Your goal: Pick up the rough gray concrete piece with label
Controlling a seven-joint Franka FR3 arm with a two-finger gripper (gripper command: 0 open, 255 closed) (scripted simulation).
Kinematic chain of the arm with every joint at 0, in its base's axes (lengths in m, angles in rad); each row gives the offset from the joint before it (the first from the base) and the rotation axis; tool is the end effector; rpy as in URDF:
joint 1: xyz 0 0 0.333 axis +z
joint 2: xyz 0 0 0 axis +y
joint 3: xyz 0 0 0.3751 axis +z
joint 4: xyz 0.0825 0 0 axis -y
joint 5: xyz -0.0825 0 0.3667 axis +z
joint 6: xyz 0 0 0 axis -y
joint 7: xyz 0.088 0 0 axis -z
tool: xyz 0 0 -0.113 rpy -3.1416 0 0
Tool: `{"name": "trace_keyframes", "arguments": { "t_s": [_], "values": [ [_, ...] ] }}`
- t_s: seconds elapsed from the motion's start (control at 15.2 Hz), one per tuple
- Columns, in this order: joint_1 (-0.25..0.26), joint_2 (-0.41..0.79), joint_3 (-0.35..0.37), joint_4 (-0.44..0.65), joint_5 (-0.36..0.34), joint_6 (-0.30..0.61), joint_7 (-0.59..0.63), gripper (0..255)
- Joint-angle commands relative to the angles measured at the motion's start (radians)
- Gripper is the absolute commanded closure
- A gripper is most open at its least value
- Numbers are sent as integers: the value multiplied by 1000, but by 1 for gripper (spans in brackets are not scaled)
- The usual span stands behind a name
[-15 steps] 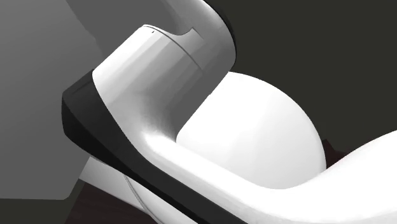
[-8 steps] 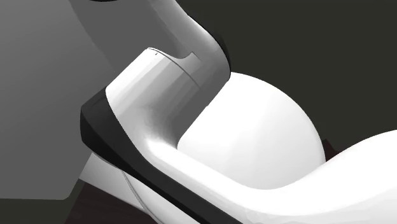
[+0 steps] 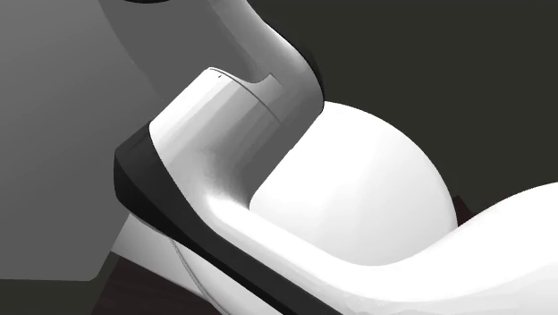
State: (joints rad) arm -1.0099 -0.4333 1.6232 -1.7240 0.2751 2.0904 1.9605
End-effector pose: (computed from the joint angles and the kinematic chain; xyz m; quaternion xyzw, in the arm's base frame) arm 0.3950 0.4595 0.6124 -0.7624 0.6174 -0.1289 0.1447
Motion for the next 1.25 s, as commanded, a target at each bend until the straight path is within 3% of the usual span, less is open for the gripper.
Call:
{"name": "trace_keyframes", "arguments": {
  "t_s": [0.0, 0.46, 1.19],
  "values": [
    [1, 0, 0, 0, 0, 0, 0, 255],
    [-17, 9, -4, 81, -12, -77, 1, 255],
    [-87, 13, 23, 230, -17, -203, -3, 255]
  ]
}}
